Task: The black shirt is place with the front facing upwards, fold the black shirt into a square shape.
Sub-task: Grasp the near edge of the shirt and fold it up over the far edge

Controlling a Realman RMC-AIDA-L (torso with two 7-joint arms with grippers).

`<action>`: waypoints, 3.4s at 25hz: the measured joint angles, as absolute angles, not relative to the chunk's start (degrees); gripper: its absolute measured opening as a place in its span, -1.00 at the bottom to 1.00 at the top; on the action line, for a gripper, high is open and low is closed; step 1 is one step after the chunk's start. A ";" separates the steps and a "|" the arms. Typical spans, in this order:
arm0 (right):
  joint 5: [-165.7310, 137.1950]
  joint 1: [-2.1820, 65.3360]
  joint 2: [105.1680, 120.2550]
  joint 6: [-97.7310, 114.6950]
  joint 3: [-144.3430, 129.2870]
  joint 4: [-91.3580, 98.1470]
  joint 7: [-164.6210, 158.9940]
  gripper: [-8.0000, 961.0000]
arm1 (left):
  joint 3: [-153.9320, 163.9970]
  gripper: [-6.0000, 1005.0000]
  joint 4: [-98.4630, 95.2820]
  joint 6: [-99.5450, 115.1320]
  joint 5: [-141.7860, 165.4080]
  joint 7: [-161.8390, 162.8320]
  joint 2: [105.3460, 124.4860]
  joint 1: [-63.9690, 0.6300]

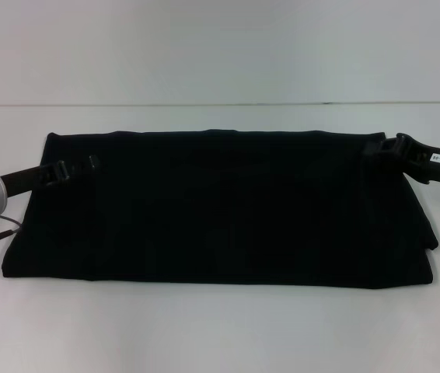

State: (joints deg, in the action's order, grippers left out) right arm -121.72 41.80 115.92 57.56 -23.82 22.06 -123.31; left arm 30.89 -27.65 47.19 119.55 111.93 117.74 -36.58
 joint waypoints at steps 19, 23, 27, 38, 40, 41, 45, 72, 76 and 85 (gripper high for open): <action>-121.46 41.54 115.92 57.56 -23.82 22.06 -123.31 -0.85 | 32.44 -0.33 -27.81 46.31 119.52 110.26 117.82 -36.54; -121.46 41.71 115.94 57.53 -23.82 22.06 -123.31 -0.85 | 32.43 -0.59 -27.80 46.31 119.50 109.93 117.84 -36.56; -121.46 41.74 116.16 57.39 -23.82 22.06 -123.27 -0.85 | 32.42 -0.79 -27.72 46.31 119.13 109.43 117.86 -36.56; -117.21 41.05 116.71 58.23 -23.37 22.10 -118.32 -0.85 | 31.89 -0.98 -28.62 48.58 109.40 105.67 117.95 -34.44; -115.45 41.04 116.72 58.86 -23.54 22.10 -117.17 -0.85 | 31.89 -0.98 -28.81 49.27 106.28 104.48 117.94 -34.07; -114.57 41.04 116.72 59.23 -23.58 22.10 -116.67 -0.85 | 31.88 -0.98 -28.90 49.58 104.94 104.01 117.94 -33.95; -110.92 41.12 116.74 59.76 -23.61 22.31 -115.21 -0.85 | 31.81 -0.98 -29.19 50.01 100.43 102.14 117.93 -33.95; -94.72 48.78 120.23 32.84 -23.43 14.39 -82.82 -0.74 | 31.83 -0.75 -21.78 32.24 72.88 62.58 123.83 -41.26; -90.86 48.93 120.23 32.17 -23.43 13.50 -80.42 -0.58 | 31.81 -0.66 -20.45 32.23 68.08 58.92 123.84 -41.23; -84.42 48.13 119.96 31.73 -23.53 12.37 -80.54 -0.11 | 31.99 -0.29 -19.66 32.79 67.37 60.60 123.88 -40.37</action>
